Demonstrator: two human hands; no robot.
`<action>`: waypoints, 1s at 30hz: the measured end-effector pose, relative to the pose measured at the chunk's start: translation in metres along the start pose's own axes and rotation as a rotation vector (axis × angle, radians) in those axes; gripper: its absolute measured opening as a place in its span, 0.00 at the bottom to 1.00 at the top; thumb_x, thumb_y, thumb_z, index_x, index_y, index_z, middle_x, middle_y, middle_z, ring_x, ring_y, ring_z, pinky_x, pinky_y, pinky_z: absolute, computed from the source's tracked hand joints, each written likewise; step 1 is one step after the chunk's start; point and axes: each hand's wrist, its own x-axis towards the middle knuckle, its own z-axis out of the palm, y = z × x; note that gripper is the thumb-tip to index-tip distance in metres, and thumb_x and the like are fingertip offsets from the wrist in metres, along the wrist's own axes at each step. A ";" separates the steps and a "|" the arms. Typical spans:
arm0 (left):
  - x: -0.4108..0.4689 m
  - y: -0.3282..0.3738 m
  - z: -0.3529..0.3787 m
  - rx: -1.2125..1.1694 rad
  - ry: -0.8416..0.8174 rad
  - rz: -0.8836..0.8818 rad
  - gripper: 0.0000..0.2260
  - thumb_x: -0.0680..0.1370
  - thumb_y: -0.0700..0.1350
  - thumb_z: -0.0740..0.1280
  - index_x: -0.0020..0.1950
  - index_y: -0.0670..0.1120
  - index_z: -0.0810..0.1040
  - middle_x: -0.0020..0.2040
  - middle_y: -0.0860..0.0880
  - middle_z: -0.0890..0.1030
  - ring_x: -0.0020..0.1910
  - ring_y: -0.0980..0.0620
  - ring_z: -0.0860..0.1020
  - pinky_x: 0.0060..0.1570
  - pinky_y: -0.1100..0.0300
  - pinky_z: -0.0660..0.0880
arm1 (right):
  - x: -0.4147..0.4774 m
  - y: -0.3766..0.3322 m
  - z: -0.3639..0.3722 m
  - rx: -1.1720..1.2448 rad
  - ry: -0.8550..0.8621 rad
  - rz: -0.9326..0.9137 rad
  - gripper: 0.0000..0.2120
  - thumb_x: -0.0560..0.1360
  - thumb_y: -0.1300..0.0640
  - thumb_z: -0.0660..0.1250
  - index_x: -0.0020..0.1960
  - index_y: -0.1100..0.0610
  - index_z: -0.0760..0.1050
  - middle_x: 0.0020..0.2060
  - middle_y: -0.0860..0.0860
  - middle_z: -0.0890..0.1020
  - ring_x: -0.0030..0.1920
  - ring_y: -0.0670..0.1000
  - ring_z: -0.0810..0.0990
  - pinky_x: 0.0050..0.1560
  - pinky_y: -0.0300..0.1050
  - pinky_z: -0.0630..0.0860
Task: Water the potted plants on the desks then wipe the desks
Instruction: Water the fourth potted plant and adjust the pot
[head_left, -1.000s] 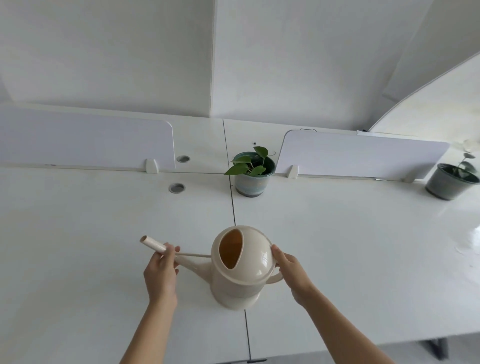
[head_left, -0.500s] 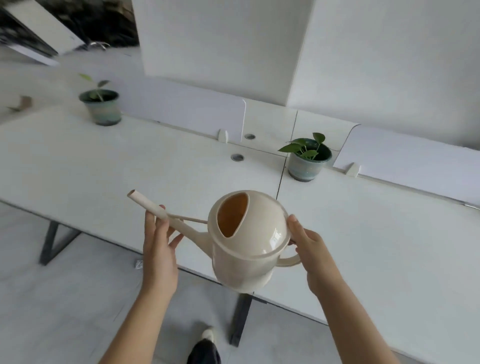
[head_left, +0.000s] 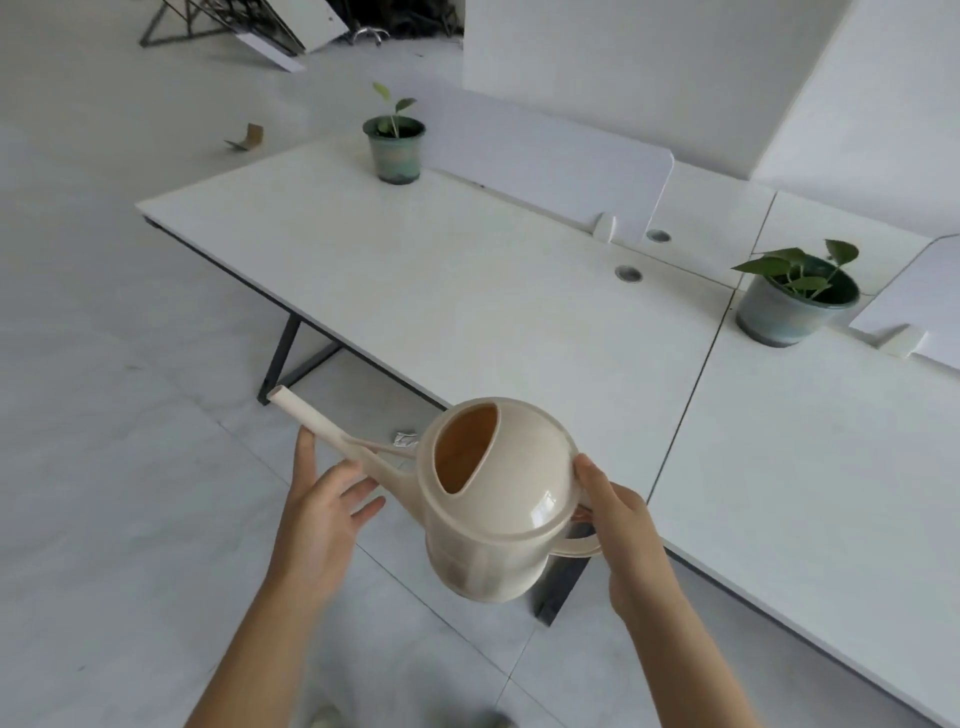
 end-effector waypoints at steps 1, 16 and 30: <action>0.001 0.004 -0.011 -0.002 0.004 -0.006 0.29 0.78 0.37 0.58 0.73 0.61 0.54 0.60 0.42 0.77 0.56 0.45 0.78 0.63 0.42 0.66 | 0.000 0.000 0.011 -0.003 -0.001 0.006 0.17 0.75 0.45 0.60 0.37 0.58 0.68 0.35 0.56 0.70 0.37 0.52 0.68 0.39 0.40 0.65; 0.045 0.131 -0.174 0.011 -0.058 0.262 0.27 0.75 0.41 0.64 0.65 0.66 0.59 0.58 0.51 0.79 0.60 0.49 0.77 0.57 0.54 0.71 | 0.002 -0.070 0.201 -0.076 0.008 -0.094 0.20 0.74 0.45 0.60 0.30 0.57 0.72 0.26 0.52 0.75 0.32 0.52 0.72 0.49 0.49 0.67; 0.165 0.185 -0.187 0.072 0.069 0.341 0.34 0.75 0.42 0.65 0.74 0.61 0.52 0.56 0.53 0.80 0.57 0.51 0.78 0.58 0.54 0.72 | 0.121 -0.139 0.288 -0.041 -0.163 -0.232 0.18 0.77 0.50 0.57 0.34 0.57 0.76 0.26 0.45 0.80 0.40 0.48 0.77 0.52 0.46 0.65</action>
